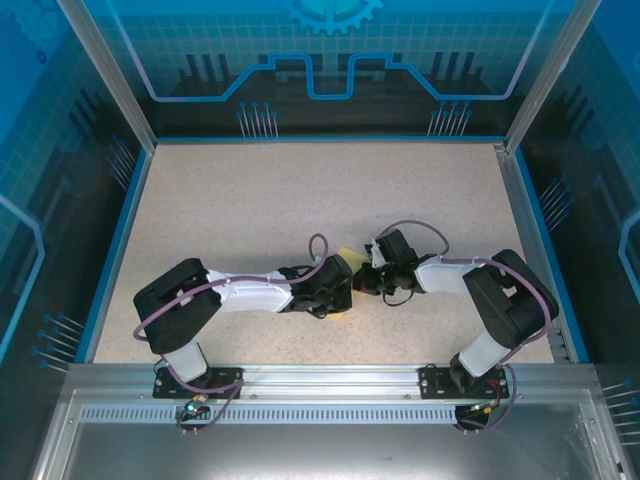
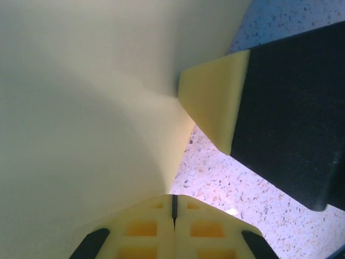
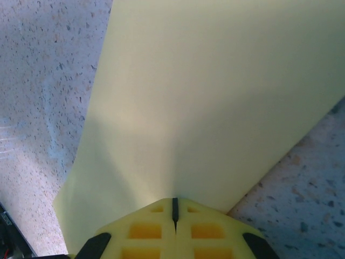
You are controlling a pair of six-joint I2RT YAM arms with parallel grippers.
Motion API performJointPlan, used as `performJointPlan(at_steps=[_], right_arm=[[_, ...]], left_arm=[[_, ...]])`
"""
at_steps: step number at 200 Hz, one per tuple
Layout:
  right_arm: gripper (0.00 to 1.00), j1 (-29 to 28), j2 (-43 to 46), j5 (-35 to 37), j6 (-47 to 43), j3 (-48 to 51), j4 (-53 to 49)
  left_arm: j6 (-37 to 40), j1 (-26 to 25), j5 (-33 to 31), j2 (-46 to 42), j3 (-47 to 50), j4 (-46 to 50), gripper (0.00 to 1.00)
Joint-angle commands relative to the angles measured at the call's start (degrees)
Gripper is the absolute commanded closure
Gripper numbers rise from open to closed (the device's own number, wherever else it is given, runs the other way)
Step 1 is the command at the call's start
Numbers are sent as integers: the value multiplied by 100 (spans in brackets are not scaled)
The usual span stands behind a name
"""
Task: Fold a paper plane with a square sheet of paper (pick it up from the middle)
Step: First fold in half a square sheet of paper at the center of the table.
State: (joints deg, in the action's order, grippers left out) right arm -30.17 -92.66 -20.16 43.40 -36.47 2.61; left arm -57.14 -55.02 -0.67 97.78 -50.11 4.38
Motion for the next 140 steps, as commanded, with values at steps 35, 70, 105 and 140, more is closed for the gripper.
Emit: performJointPlan(at_steps=[35,70,105,140], right_arm=[[97,65,-62,-119,-215,-117,-136],[96,83,63,-86,-279,-139,-267],[96,79,116,-223,-306,-168,-284],[96,37,102,-303,-298,-147,-271]], left_arm=[[-87,-28,19,74,19,53,100],[-134,-30,56,170,85,174,100],[-203,-26,144,121,258,121,100],[-226,-26,158,110,326,117,100]])
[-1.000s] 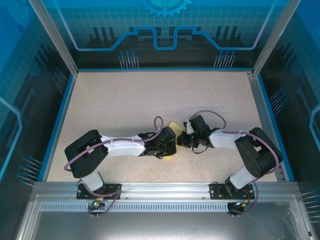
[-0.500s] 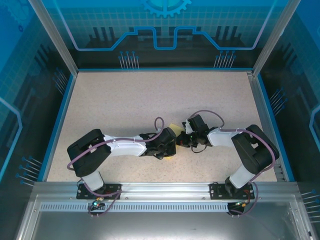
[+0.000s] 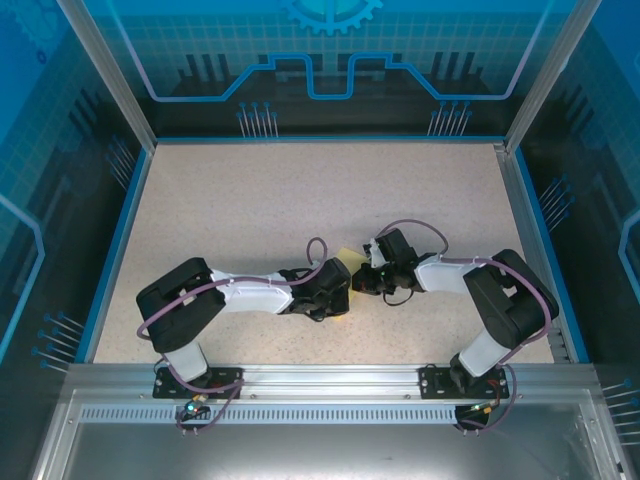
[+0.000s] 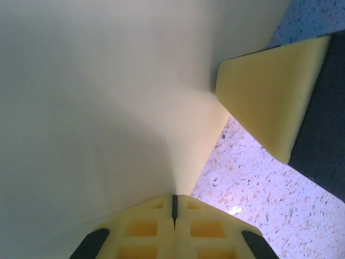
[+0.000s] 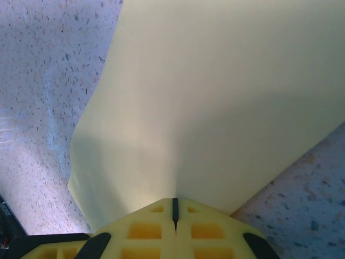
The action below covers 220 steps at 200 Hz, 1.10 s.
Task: Fold a paper plane with a square sheet of paper (pick it up from the middle)
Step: First fold in half a square sheet of paper at the center of the table.
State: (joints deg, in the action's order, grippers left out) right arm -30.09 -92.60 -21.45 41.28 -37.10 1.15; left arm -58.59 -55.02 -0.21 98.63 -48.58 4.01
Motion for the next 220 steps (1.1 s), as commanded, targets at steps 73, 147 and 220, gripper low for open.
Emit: performJointPlan(at_steps=[73,147,220], right_arm=[[97,95,-294,193,-266,-199,-390],[97,798,-581,361,-609,-668,-614],[97,1267,-1124,713,-823,-1482,-901]], left_arm=[[-161,-26,137,47,173,405,100],[-254,-26,240,25,277,728,100],[-195,-35,260,25,282,734,100]])
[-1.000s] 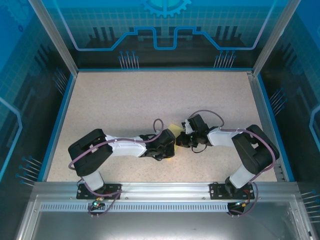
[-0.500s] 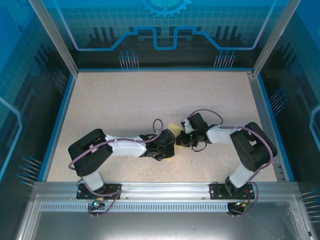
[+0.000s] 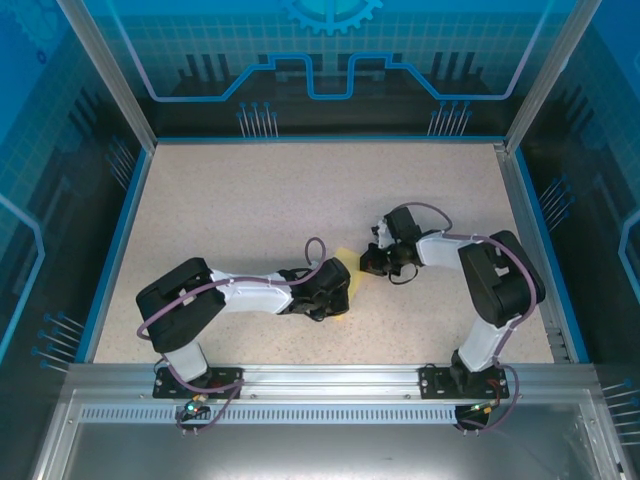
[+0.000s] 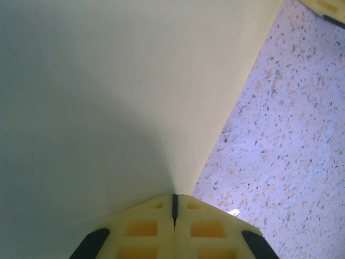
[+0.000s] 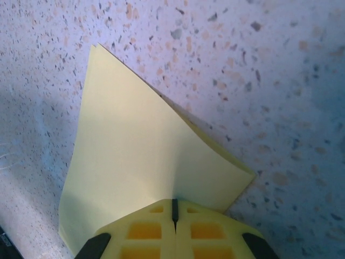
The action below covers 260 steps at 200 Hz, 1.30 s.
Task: Fold a paper plane with a square sheet of paper (pick it up from the middle)
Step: First fold in half a square sheet of paper at the center of the table.
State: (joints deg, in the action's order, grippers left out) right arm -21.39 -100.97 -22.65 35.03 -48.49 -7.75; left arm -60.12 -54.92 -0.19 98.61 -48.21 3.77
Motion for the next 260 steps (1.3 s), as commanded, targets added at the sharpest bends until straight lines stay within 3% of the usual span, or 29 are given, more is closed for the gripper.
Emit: performJointPlan(at_steps=[1,61,114,170,260], right_arm=[[97,411,-285,833,-198,-353,-14],[97,672,478,724,-270,-498,-113],[96,54,1270,304,152,419,192],[96,-520,836,-76,365,628,493],[96,-568,140,41,254,579,366]], left_arm=[[-39,-46,257,27,243,757,100],[26,-46,230,51,189,748,100],[70,-46,233,59,101,731,100],[176,-46,221,-10,-30,805,100],[373,40,256,-304,-399,378,100]])
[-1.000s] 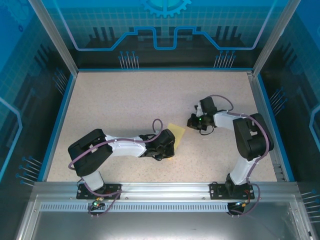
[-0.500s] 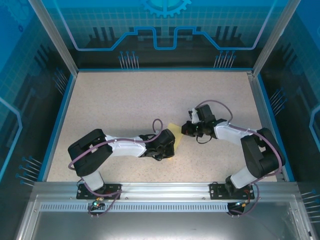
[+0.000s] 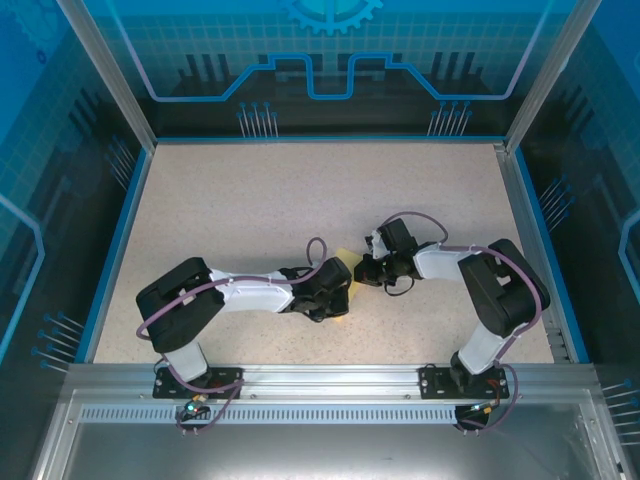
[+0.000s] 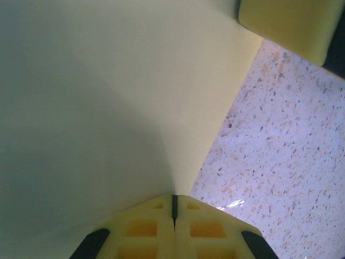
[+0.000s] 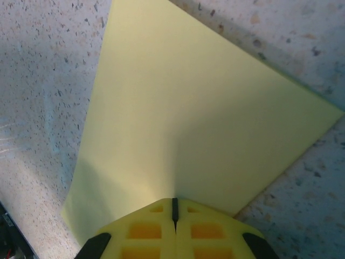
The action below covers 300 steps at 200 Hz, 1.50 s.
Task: Fold a paper plane with a square sheet of paper (pick it up from the middle)
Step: First fold in half a square sheet of paper at the center of the table.
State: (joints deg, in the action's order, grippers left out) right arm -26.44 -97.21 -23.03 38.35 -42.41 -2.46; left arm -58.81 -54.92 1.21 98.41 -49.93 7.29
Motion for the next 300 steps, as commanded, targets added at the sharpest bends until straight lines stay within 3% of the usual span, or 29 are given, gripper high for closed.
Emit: performJointPlan(at_steps=[1,75,129,193,263,300], right_arm=[[96,-63,-241,78,-80,-30,-165],[96,-63,-436,64,-170,-127,-225],[96,-64,-535,79,-196,-187,-237],[96,-37,-594,173,-255,-267,-360],[97,-18,-606,168,-288,-260,-396],[97,-80,-418,227,-403,-447,-644]], left_arm=[[249,41,116,-286,-236,14,100],[463,296,298,164,-193,-549,99],[318,295,344,251,361,-787,100],[62,70,567,-131,1041,-976,100],[2,-184,572,-797,1478,-493,100],[146,-85,463,-1420,1333,-45,98]])
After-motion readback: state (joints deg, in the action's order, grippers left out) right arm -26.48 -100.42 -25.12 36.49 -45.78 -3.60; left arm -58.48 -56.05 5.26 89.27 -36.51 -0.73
